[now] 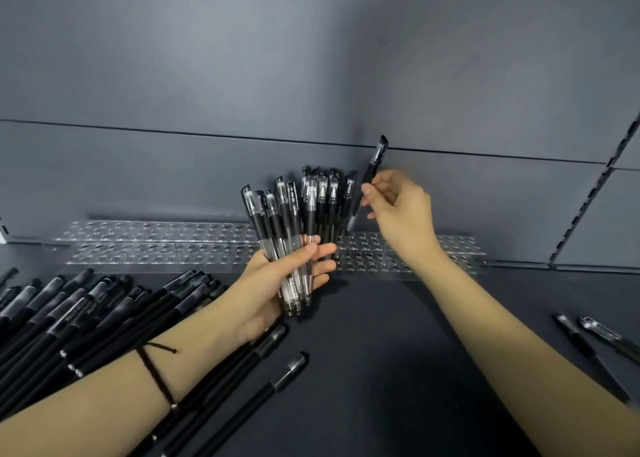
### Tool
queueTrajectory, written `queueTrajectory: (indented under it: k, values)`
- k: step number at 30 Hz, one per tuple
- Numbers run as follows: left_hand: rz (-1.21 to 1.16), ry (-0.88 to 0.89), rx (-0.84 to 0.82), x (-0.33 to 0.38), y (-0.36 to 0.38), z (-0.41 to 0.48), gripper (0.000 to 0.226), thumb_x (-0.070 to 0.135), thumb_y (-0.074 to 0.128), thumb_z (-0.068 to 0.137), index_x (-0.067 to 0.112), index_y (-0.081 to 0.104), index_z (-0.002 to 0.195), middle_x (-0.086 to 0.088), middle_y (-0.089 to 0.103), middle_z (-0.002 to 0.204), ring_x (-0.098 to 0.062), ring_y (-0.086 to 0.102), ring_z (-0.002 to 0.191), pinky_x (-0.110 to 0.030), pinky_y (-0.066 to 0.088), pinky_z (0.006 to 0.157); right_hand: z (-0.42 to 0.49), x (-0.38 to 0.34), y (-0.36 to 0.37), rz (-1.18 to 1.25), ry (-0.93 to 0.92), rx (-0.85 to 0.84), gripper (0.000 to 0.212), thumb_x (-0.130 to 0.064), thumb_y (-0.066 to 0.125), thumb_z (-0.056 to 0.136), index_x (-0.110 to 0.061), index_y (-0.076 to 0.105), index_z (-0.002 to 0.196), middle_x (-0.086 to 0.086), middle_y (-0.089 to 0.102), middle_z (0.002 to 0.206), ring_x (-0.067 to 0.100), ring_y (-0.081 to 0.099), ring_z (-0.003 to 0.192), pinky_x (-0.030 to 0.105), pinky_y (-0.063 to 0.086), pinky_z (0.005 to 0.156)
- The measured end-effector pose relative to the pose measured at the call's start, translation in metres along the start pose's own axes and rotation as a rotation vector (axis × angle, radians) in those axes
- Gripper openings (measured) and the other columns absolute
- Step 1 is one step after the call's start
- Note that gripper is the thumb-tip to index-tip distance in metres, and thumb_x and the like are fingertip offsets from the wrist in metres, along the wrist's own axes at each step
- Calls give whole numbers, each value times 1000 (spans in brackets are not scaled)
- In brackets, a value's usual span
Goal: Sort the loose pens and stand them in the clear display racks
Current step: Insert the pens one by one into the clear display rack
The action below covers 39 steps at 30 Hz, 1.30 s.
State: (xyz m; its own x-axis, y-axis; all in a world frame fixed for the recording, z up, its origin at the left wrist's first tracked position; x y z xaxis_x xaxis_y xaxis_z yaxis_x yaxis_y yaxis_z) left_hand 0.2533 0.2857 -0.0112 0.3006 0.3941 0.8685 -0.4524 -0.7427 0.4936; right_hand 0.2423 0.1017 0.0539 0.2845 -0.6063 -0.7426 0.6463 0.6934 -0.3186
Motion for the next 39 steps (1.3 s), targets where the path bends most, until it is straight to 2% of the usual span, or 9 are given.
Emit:
queueTrajectory:
  k: [7,11,13,16,18,24,31,34,39]
  values:
    - [17,11,-42,-4,1,-2,22,8,59,92,0,63,112,-14,74,105,-23,74,87,-32,60,77,-7,3,16,-91,1,-108,8,-14,63,93,-18,57,92,-5,65,73,16,66,72,34,56,72]
    - [15,15,-55,-4,2,-3,21,7,59,91,0,63,111,-15,74,105,-22,74,86,-32,60,77,-12,14,22,-260,31,-215,9,-22,72,87,-17,64,89,-4,65,78,6,57,70,4,41,64]
    - [11,16,-50,-4,1,-3,20,6,59,91,1,63,110,-14,74,106,-23,74,87,-32,60,78,-11,10,18,-313,15,-235,11,-25,74,84,-15,69,88,-7,64,78,2,55,69,1,39,62]
    - [23,26,-43,-4,0,-4,19,6,62,89,2,67,107,-9,75,102,-27,74,87,-32,61,74,-6,-3,5,-278,6,-134,15,-28,69,86,-16,68,78,-10,63,69,-1,53,60,7,41,59]
    - [46,33,-46,-4,0,-4,17,6,63,89,4,68,105,-7,74,91,-28,74,84,-30,61,70,-6,-14,-1,-117,29,-66,26,-28,61,91,-10,68,74,0,67,68,3,52,58,21,45,62]
    - [158,49,-64,-3,0,-5,18,11,62,91,8,68,107,-5,75,89,-18,73,77,-25,57,63,-24,-41,20,45,91,-390,9,-29,70,87,-20,73,86,-5,72,75,4,54,49,9,38,45]
    - [187,46,-47,-3,-3,-4,25,15,63,90,7,68,113,-3,76,95,-14,73,83,-44,48,91,-30,-35,26,184,295,-446,12,-13,74,83,-17,67,93,-8,67,60,4,55,47,17,37,40]
    - [139,27,-51,-4,-3,-2,25,16,63,88,12,69,113,-7,75,104,-17,72,92,-35,51,83,-24,-35,20,272,324,-392,11,-9,73,84,-13,65,90,-6,60,52,6,48,44,17,38,42]
    - [2,-17,36,-5,-12,2,22,13,64,89,15,72,110,-2,75,100,-14,70,90,-22,56,65,-6,-41,-7,377,173,-56,15,2,63,88,-11,59,81,0,59,61,5,54,49,18,45,48]
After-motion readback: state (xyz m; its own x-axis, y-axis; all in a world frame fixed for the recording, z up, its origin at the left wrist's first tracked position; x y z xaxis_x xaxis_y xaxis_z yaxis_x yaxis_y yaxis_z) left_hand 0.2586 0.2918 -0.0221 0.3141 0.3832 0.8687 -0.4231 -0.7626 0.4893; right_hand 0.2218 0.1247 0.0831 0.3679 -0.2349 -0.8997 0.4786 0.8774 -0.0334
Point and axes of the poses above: each hand's wrist, its own z-axis towards the middle knuckle, its own y-axis out of the palm, x = y × z, the point moved 4 cm from there along z, towards the middle knuckle
